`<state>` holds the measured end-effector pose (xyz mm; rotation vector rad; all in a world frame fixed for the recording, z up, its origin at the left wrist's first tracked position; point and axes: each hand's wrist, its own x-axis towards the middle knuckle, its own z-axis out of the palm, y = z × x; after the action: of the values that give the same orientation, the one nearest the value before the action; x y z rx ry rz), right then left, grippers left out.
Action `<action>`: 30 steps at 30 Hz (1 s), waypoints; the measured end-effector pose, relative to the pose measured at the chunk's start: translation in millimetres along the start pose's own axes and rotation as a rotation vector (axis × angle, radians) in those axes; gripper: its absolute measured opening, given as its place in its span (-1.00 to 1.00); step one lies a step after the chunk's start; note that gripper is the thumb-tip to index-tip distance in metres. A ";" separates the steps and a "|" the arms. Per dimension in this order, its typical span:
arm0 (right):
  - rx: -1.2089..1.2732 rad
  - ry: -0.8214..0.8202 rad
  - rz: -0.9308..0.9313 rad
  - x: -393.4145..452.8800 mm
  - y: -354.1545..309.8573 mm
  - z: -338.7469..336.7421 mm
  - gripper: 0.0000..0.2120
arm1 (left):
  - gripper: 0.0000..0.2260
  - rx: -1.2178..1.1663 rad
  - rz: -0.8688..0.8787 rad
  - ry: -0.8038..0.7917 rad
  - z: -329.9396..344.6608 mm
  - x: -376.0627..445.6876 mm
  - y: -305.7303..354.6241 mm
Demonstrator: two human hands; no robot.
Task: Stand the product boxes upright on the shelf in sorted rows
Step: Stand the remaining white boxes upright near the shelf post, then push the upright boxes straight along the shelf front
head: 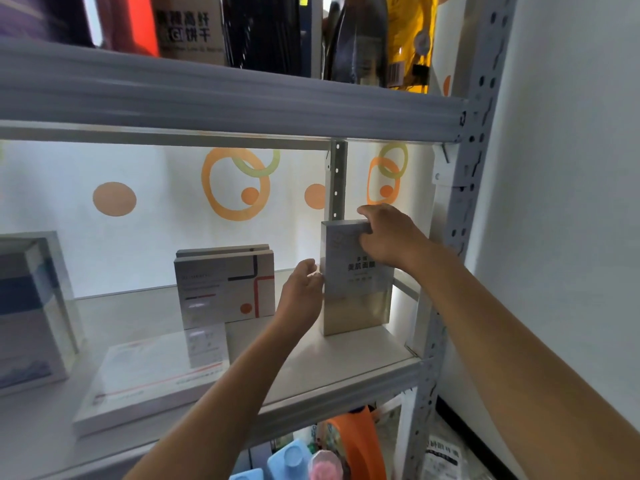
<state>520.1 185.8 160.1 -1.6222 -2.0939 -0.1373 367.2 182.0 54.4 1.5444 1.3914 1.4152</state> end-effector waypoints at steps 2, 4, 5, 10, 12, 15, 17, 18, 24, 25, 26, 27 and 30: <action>0.027 0.009 -0.027 -2.8 -2.8 -1.1 -0.47 | -0.78 0.006 0.000 0.001 0.8 -2.5 2.5; 0.056 0.017 -0.046 -5.7 -4.5 -2.4 -0.44 | -0.74 0.020 0.009 0.013 1.4 -5.4 3.9; 0.068 0.026 -0.051 -7.1 -4.9 -2.6 -0.43 | -0.71 0.022 0.013 0.020 1.4 -6.4 3.8; 0.113 0.062 -0.062 -12.5 -6.2 -0.2 -0.44 | -0.64 0.044 0.027 0.011 -0.7 -14.2 7.7; 0.117 0.071 -0.071 -14.6 -7.4 -0.9 -0.45 | -0.63 0.047 0.037 0.014 -1.6 -14.7 8.4; 0.073 0.110 -0.111 -19.2 -13.5 -2.3 -0.46 | -0.63 0.056 0.051 0.040 -4.3 -14.6 10.0; 0.049 0.165 -0.154 -24.1 -23.2 -2.0 -0.46 | -0.62 0.100 0.067 0.046 -8.5 -16.8 11.4; 0.043 0.186 -0.186 -26.7 -30.1 -1.1 -0.47 | -0.62 0.126 0.083 0.050 -12.5 -18.5 11.9; 0.067 0.228 -0.372 -39.4 -77.0 22.1 -0.41 | -0.60 0.404 0.213 0.126 -62.4 -41.9 14.4; 0.080 0.215 -0.387 -42.1 -84.5 27.6 -0.38 | -0.59 0.466 0.240 0.137 -74.2 -48.5 13.5; 0.097 0.199 -0.395 -45.3 -91.8 33.2 -0.36 | -0.58 0.507 0.248 0.150 -86.2 -55.3 12.8; 0.118 0.185 -0.404 -48.0 -97.5 39.6 -0.35 | -0.57 0.528 0.241 0.159 -97.2 -61.6 11.9; 0.206 0.154 -0.422 -56.0 -118.4 65.6 -0.37 | -0.58 0.575 0.215 0.190 -135.1 -82.4 7.5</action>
<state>399.2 125.7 103.3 -1.0057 -2.2172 -0.1720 251.4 74.7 68.5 2.0056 1.9146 1.3828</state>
